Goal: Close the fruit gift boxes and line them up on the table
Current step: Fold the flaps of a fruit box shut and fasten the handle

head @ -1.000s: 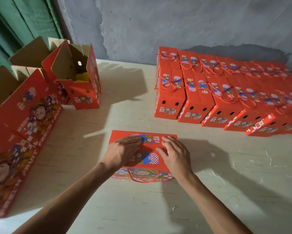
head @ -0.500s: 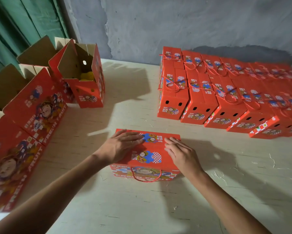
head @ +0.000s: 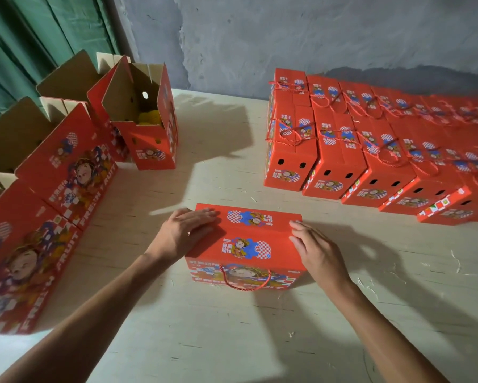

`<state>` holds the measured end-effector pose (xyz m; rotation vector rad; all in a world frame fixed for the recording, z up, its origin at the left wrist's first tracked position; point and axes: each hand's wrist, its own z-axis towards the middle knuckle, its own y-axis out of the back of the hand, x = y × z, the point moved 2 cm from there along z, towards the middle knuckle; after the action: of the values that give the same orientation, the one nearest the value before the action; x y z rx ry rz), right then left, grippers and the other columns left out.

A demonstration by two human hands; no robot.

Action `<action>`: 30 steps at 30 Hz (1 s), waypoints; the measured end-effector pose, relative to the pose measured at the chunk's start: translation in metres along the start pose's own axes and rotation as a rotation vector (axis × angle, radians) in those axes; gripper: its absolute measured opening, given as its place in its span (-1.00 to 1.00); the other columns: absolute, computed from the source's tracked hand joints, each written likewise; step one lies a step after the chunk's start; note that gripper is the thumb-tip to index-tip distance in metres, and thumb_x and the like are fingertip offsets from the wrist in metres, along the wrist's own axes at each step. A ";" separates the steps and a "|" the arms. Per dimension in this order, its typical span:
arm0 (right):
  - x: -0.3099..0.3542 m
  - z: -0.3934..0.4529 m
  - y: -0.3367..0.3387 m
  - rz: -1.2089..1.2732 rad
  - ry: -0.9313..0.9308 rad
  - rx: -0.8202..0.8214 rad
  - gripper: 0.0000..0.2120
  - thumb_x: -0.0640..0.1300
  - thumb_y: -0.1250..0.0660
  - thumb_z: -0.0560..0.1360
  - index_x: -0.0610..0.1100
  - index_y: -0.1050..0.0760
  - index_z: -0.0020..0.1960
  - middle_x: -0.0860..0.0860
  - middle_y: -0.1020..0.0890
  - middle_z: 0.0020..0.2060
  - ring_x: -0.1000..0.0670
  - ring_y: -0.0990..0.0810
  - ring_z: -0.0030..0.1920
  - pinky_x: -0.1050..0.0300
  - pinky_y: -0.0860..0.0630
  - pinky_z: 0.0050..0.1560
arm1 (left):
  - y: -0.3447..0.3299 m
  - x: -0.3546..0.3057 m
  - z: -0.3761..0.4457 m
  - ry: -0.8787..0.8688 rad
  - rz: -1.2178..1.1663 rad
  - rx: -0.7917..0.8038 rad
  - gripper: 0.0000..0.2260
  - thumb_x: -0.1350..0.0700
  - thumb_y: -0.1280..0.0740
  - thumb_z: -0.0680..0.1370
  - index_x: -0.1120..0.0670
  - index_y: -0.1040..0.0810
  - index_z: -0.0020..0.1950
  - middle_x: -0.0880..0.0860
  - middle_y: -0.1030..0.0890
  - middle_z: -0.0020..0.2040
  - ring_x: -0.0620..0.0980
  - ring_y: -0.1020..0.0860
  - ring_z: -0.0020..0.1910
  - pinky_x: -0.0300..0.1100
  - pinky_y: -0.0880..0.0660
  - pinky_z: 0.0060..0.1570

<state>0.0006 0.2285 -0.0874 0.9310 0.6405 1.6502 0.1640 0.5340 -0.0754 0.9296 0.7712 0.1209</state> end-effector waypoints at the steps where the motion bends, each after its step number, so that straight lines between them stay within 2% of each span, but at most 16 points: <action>1: 0.000 0.000 -0.001 -0.023 0.013 -0.009 -0.86 -0.25 -0.45 0.57 -0.26 -0.66 0.11 -0.07 -0.70 0.17 -0.03 -0.70 0.17 0.03 -0.62 0.21 | 0.000 -0.002 0.001 0.010 0.005 -0.003 -0.77 0.14 -0.48 0.57 0.09 -0.71 0.22 -0.04 -0.65 0.29 -0.08 -0.58 0.34 0.09 -0.51 0.23; 4: -0.001 0.001 -0.001 -0.049 0.017 -0.014 -0.86 -0.21 -0.44 0.58 -0.24 -0.67 0.10 -0.06 -0.71 0.16 -0.01 -0.71 0.15 0.07 -0.61 0.22 | 0.001 -0.003 0.001 0.009 -0.004 0.028 -0.77 0.17 -0.46 0.58 0.11 -0.70 0.23 -0.01 -0.64 0.30 -0.04 -0.56 0.36 0.10 -0.51 0.27; 8: 0.003 -0.003 0.000 -0.039 0.019 -0.017 -0.90 -0.23 -0.48 0.54 -0.22 -0.68 0.04 -0.05 -0.72 0.15 0.00 -0.71 0.13 0.06 -0.64 0.17 | 0.013 0.004 -0.004 -0.071 -0.052 0.200 -0.65 0.05 -0.22 0.69 0.13 -0.59 0.40 0.00 -0.52 0.44 -0.03 -0.45 0.48 0.05 -0.42 0.42; 10: 0.003 -0.001 0.003 -0.042 -0.001 -0.017 -0.91 -0.25 -0.50 0.52 -0.22 -0.68 0.02 -0.05 -0.72 0.14 0.00 -0.72 0.11 0.05 -0.66 0.12 | 0.016 0.005 -0.003 -0.113 -0.014 0.252 -0.63 0.07 -0.16 0.70 0.14 -0.54 0.45 0.03 -0.49 0.47 0.00 -0.43 0.49 0.06 -0.42 0.44; 12: 0.005 0.001 0.004 -0.041 -0.019 -0.010 -0.91 -0.27 -0.52 0.49 -0.22 -0.67 -0.01 -0.05 -0.73 0.13 -0.01 -0.73 0.10 0.03 -0.68 0.08 | 0.017 0.005 -0.004 -0.148 0.044 0.256 -0.64 0.19 -0.21 0.68 0.13 -0.51 0.47 0.04 -0.48 0.48 0.02 -0.44 0.49 0.07 -0.43 0.43; 15: 0.009 0.004 0.005 -0.011 -0.054 -0.022 -0.89 -0.32 -0.56 0.44 -0.24 -0.66 -0.07 -0.06 -0.74 0.10 -0.03 -0.74 0.06 0.01 -0.69 0.04 | 0.013 0.003 -0.010 -0.190 0.132 0.189 -0.55 0.36 -0.36 0.57 0.14 -0.52 0.46 0.07 -0.50 0.46 0.07 -0.48 0.45 0.11 -0.47 0.38; 17: 0.014 0.005 0.005 -0.026 -0.057 -0.028 -0.88 -0.36 -0.56 0.42 -0.25 -0.65 -0.10 -0.09 -0.74 0.09 -0.06 -0.75 0.04 0.02 -0.69 0.04 | 0.010 -0.001 -0.015 -0.195 0.188 0.108 -0.55 0.37 -0.37 0.55 0.16 -0.55 0.43 0.10 -0.54 0.43 0.12 -0.53 0.40 0.12 -0.50 0.35; 20: 0.017 0.005 0.004 -0.100 -0.025 -0.029 -0.88 -0.34 -0.56 0.42 -0.23 -0.63 -0.12 -0.08 -0.74 0.07 -0.06 -0.74 0.03 0.10 -0.64 0.06 | 0.003 -0.012 -0.021 -0.206 0.241 0.022 -0.68 0.24 -0.29 0.61 0.21 -0.62 0.34 0.16 -0.63 0.32 0.20 -0.63 0.26 0.10 -0.58 0.24; 22: 0.019 0.005 0.002 -0.166 0.010 -0.029 -0.90 -0.30 -0.54 0.44 -0.21 -0.62 -0.13 -0.07 -0.73 0.06 -0.06 -0.72 0.02 0.11 -0.60 0.07 | 0.002 -0.016 -0.021 -0.227 0.280 -0.006 -0.71 0.20 -0.26 0.62 0.28 -0.64 0.27 0.20 -0.67 0.22 0.27 -0.65 0.08 0.06 -0.62 0.08; 25: 0.019 0.008 0.004 -0.219 0.036 -0.002 -0.94 -0.22 -0.48 0.51 -0.19 -0.61 -0.08 -0.05 -0.70 0.04 -0.08 -0.65 0.00 0.06 -0.61 -0.01 | 0.002 -0.020 -0.019 -0.222 0.313 -0.014 -0.76 0.28 -0.35 0.57 0.30 -0.64 0.22 0.21 -0.64 0.08 0.24 -0.58 -0.08 0.02 -0.60 -0.09; 30: 0.028 0.025 0.003 -0.335 0.075 0.050 -0.75 0.01 -0.49 0.52 -0.17 -0.56 -0.14 -0.05 -0.58 -0.17 -0.10 -0.56 -0.15 0.02 -0.56 -0.14 | 0.009 -0.025 -0.004 -0.226 0.348 -0.028 -0.94 0.26 -0.47 0.56 0.22 -0.67 0.00 0.15 -0.58 -0.12 0.16 -0.54 -0.20 0.01 -0.54 -0.33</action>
<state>0.0168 0.2530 -0.0643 0.7524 0.8436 1.3798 0.1454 0.5325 -0.0564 1.0247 0.3937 0.3252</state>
